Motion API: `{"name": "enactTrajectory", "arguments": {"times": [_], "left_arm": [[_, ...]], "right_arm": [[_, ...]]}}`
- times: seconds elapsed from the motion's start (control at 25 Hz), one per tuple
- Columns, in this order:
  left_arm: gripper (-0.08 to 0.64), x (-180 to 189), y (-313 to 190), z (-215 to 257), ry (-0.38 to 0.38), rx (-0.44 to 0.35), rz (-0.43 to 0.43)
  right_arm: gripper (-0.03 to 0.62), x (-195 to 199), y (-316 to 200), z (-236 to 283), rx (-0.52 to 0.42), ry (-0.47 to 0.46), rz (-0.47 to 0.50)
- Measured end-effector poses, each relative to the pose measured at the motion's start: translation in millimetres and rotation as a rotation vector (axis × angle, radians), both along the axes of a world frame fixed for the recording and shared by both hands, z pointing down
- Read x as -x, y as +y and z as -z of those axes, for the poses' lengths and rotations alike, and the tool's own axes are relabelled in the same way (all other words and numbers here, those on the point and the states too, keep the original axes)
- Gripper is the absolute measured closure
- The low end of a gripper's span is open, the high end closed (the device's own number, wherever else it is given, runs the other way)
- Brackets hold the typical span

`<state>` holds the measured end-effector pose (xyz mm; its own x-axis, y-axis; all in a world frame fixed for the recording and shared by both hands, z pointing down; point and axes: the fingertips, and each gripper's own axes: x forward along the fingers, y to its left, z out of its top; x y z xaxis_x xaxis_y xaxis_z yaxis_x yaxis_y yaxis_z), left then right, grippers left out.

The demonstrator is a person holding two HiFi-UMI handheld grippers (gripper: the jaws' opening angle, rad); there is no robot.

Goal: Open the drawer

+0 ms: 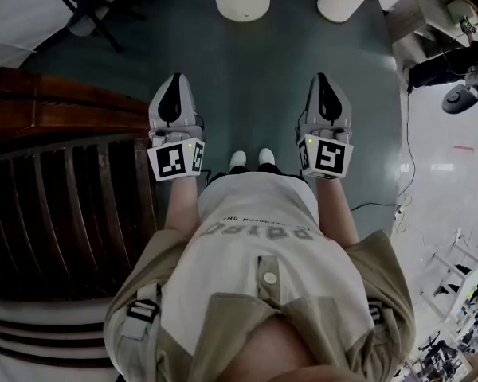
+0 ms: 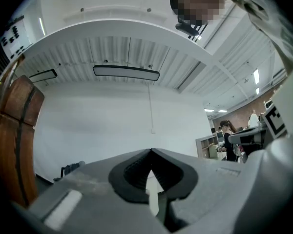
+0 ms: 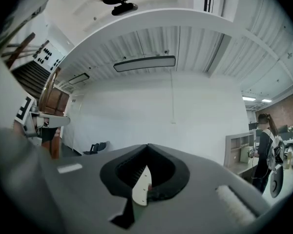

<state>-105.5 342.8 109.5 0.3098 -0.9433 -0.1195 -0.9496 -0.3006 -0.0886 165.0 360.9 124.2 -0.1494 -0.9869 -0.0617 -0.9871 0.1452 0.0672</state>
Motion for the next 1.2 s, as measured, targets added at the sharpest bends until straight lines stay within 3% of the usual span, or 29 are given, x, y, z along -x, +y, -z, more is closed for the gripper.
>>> {"name": "enactTrajectory", "arguments": {"times": [0.24, 0.32, 0.36, 0.4, 0.48, 0.6, 0.88, 1.2], "left_arm": [[0.555, -12, -10, -5, 0.028, 0.034, 0.012], [0.555, -18, -17, -5, 0.040, 0.047, 0.003], [0.536, -21, -21, -5, 0.051, 0.055, -0.006], [0.467, -24, -25, -4, 0.064, 0.062, -0.017], [0.401, -32, -32, -2, 0.081, 0.072, -0.033], [0.362, -44, -38, -4, 0.073, 0.081, -0.037], [0.348, -62, -48, -15, 0.052, 0.125, -0.026], [0.348, -44, -69, -32, 0.048, 0.165, -0.007]], "right_arm": [[0.589, -18, -11, -4, 0.000, -0.100, 0.029], [0.527, -21, -19, -2, -0.003, -0.109, 0.060], [0.474, -22, -24, -1, 0.000, -0.108, 0.079], [0.441, -22, -28, 0, 0.002, -0.106, 0.094], [0.415, -26, -35, 3, 0.003, -0.099, 0.110], [0.382, -34, -44, 5, 0.008, -0.097, 0.127], [0.373, -52, -61, -10, 0.051, -0.109, 0.143], [0.373, -38, -81, -35, 0.110, -0.107, 0.156]]}}
